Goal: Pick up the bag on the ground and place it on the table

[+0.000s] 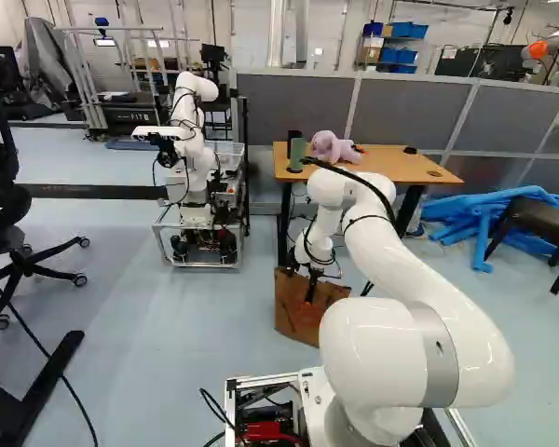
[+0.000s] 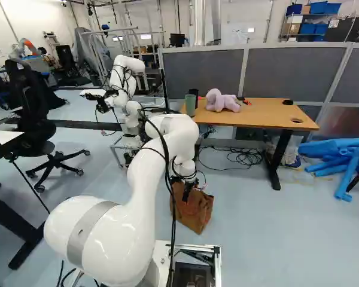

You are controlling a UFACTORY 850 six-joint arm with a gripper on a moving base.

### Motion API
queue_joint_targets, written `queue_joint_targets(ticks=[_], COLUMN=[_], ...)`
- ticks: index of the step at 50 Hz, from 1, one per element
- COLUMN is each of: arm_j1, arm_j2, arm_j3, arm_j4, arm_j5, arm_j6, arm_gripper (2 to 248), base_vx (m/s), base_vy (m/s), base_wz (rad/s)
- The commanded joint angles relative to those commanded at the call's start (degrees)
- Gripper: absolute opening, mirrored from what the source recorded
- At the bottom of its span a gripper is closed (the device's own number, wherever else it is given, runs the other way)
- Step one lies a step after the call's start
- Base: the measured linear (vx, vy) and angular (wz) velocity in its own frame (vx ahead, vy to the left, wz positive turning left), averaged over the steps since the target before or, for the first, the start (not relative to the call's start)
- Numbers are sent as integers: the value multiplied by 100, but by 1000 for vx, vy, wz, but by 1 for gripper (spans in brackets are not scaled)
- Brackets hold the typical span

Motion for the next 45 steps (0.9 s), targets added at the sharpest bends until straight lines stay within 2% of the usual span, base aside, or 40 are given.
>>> queue_joint_targets(ticks=[13, 14, 19, 20, 24, 25, 29, 30, 34, 35, 40, 41, 45], arm_j1=[0, 0, 0, 0, 0, 0, 0, 0, 0, 0, 0, 0, 0], arm_j2=[-5, -5, -5, -5, -5, -5, -5, -5, -5, -5, -5, -5, -5], arm_j3=[-5, -5, -5, -5, -5, -5, -5, -5, -5, -5, -5, -5, -5], arm_j4=[0, 0, 0, 0, 0, 0, 0, 0, 0, 0, 0, 0, 0], arm_j5=[0, 0, 0, 0, 0, 0, 0, 0, 0, 0, 0, 0, 0], arm_j6=[0, 0, 0, 0, 0, 0, 0, 0, 0, 0, 0, 0, 0], arm_gripper=[245, 210, 210, 172, 172, 134, 134, 95, 95, 58, 58, 24, 24], base_vx=[0, 0, 0, 0, 0, 0, 0, 0, 0, 0, 0, 0, 0], base_vy=[0, 0, 0, 0, 0, 0, 0, 0, 0, 0, 0, 0, 0], base_wz=[0, 0, 0, 0, 0, 0, 0, 0, 0, 0, 0, 0, 0])
